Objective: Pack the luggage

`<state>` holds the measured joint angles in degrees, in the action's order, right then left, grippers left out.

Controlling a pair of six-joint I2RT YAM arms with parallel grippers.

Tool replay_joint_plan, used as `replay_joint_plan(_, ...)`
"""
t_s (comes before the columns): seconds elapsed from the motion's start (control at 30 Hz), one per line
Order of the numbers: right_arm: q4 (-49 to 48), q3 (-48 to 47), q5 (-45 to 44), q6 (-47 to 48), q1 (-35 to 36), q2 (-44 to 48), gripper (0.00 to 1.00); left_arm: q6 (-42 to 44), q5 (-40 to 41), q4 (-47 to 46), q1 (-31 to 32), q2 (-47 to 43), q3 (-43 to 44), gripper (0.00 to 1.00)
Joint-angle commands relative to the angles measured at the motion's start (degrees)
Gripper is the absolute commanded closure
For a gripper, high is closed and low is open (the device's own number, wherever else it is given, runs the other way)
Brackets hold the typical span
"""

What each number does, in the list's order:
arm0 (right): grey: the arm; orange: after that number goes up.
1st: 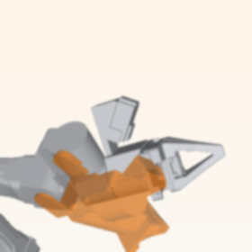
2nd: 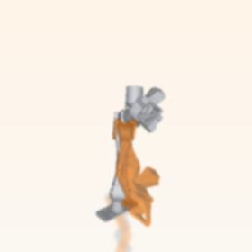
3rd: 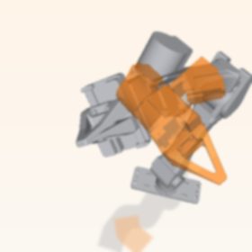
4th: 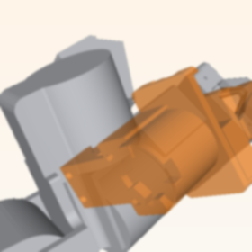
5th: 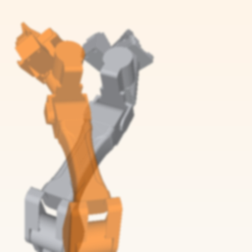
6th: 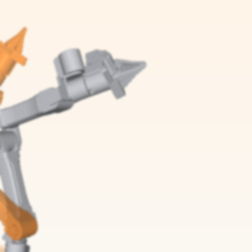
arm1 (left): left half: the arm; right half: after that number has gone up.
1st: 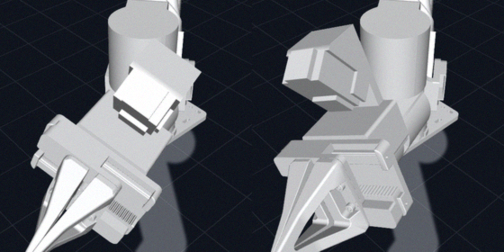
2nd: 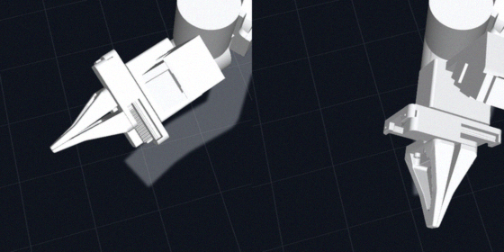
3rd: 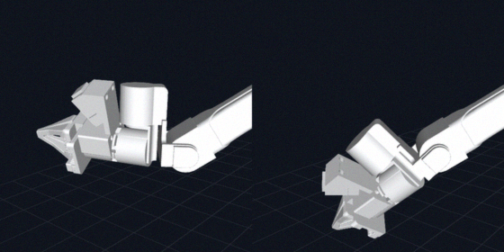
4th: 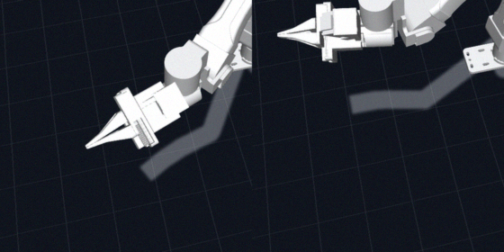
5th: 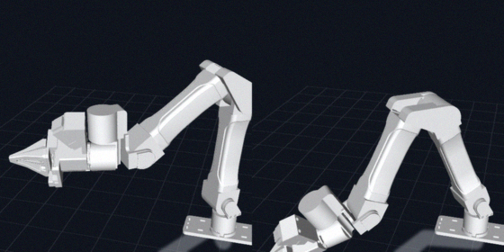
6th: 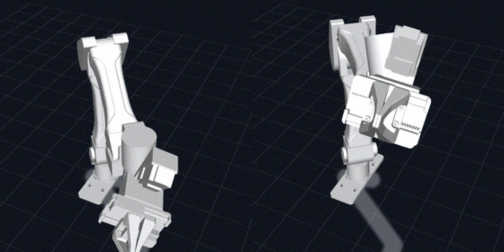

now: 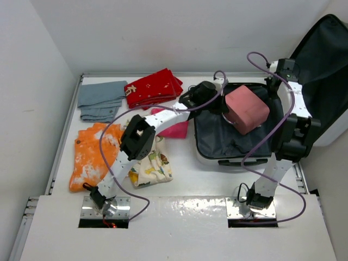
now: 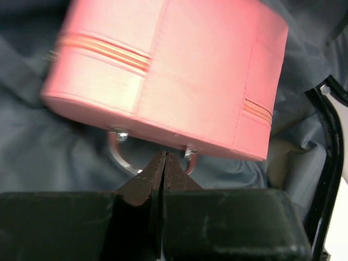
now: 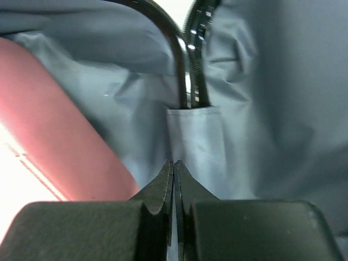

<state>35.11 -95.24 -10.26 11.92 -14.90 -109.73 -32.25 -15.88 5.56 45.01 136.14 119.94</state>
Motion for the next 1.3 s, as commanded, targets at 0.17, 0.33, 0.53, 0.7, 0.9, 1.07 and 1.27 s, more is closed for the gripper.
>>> replay_joint_plan(0.17,-1.4,-2.5,6.5,1.5,1.1,-2.9,1.00,-3.6,4.9,-1.9,2.9,3.7,3.7,0.95)
replay_joint_plan(0.33,0.6,-2.1,9.1,2.2,1.4,-3.4,1.00,-4.1,4.9,-2.4,2.9,6.7,5.6,0.95)
replay_joint_plan(0.53,3.7,-0.9,13.2,3.1,1.3,-3.0,0.96,-2.9,4.8,-6.9,2.3,10.6,8.3,0.85)
replay_joint_plan(0.7,4.2,2.2,13.9,4.9,1.2,1.2,0.96,0.8,4.3,-9.6,3.1,12.7,14.0,0.75)
replay_joint_plan(0.9,5.1,4.6,14.5,4.1,-0.4,6.1,0.96,2.7,4.8,-12.7,4.8,12.8,15.1,0.72)
replay_joint_plan(1.07,1.9,9.5,11.4,4.7,-1.8,9.9,0.96,3.2,4.6,-14.6,6.5,12.8,16.1,0.64)
replay_joint_plan(1.27,-1.2,7.9,6.7,3.6,-3.2,10.4,0.86,1.0,4.1,-17.6,6.5,12.8,15.0,0.49)
